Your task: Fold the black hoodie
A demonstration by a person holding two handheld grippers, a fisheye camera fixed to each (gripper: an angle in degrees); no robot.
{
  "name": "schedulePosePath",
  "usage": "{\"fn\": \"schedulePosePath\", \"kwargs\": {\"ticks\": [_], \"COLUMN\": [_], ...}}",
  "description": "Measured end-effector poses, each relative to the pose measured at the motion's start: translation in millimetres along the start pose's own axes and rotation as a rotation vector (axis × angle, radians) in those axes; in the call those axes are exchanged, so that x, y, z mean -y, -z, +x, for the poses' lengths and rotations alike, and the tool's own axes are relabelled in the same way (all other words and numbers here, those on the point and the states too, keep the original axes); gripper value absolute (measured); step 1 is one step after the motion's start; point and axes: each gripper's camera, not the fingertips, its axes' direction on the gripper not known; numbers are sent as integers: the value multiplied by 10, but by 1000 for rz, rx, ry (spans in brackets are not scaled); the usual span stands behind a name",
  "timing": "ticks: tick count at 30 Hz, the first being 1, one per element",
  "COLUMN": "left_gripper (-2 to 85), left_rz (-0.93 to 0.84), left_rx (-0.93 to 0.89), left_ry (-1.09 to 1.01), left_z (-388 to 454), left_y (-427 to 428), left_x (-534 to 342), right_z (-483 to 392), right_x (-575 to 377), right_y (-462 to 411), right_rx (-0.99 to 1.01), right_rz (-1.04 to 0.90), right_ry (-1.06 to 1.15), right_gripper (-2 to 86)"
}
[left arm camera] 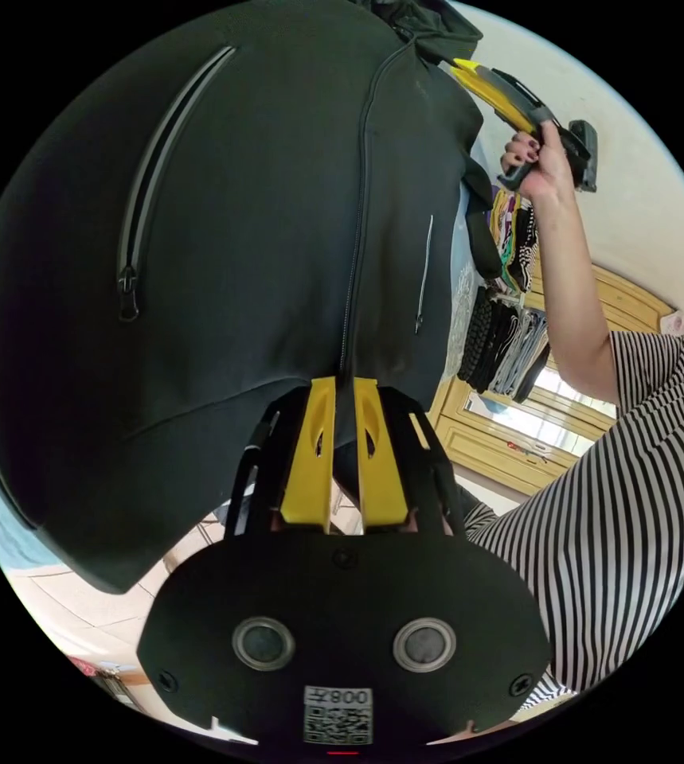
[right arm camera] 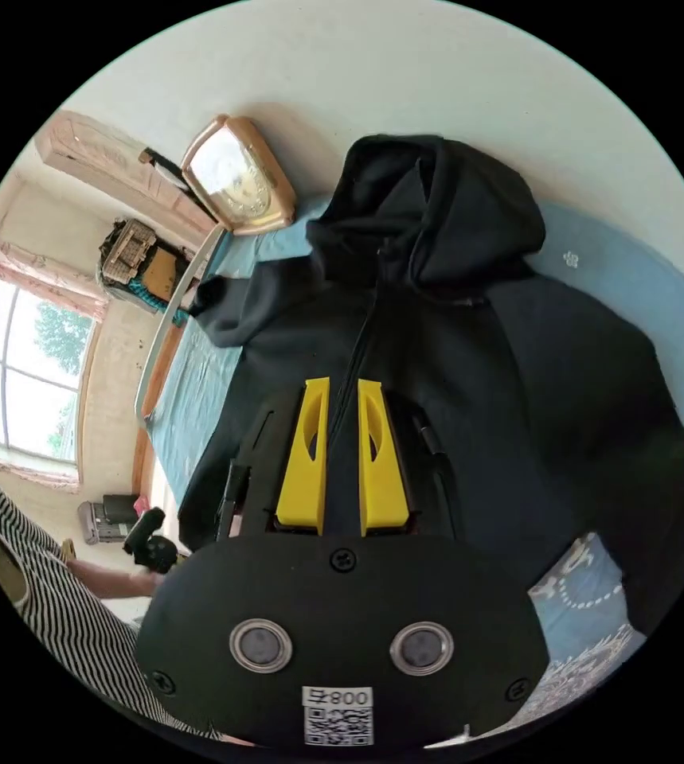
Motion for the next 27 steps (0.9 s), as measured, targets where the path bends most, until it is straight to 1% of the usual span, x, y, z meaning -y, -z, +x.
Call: {"fn": "schedulePosePath", "kwargs": {"ticks": [1, 3, 6, 9, 11, 12, 15, 17, 19, 21, 22, 24, 27], "left_gripper": [35, 30, 22, 15, 11, 10, 5, 3, 2, 1, 1, 1, 1], "left_rz": [-11, -30, -39, -55, -62, -59, -18, 13, 26, 27, 24, 11, 14], "left_rx": [-1, 2, 13, 36, 58, 62, 147, 222, 264, 313, 353, 364, 379], "left_ry": [4, 9, 11, 1, -11, -12, -37, -48, -34, -13, 11, 5, -9], "left_z": [30, 77, 187, 328, 452, 489, 739, 915, 987, 1019, 1029, 1075, 1259], "left_y": [1, -1, 23, 15, 10, 23, 185, 385, 499, 559, 568, 535, 514], "left_x": [-39, -90, -148, -192, -242, -260, -397, -527, -612, -670, -695, -720, -826], "right_z": [-33, -189, -378, -482, -518, -526, -431, -473, -580, -737, -775, -919, -1089], "right_x": [-119, -668, -1317, -1683, -1784, -1794, -1760, -1746, -1730, -1774, -1806, -1976, -2056], "right_y": [-49, -311, -544, -722, -817, -806, -803, -736, -610, -614, -654, -896, -895], "right_rx": [21, 79, 113, 110, 67, 69, 139, 127, 117, 122, 114, 51, -13], "right_rz": [-37, -239, -419, -529, -551, -520, -536, -521, -456, -459, -472, -552, -500], "right_ry": [4, 19, 14, 13, 52, 95, 59, 53, 74, 113, 126, 192, 254], "right_gripper": [63, 57, 48, 40, 30, 24, 14, 9, 5, 2, 1, -1, -2]}}
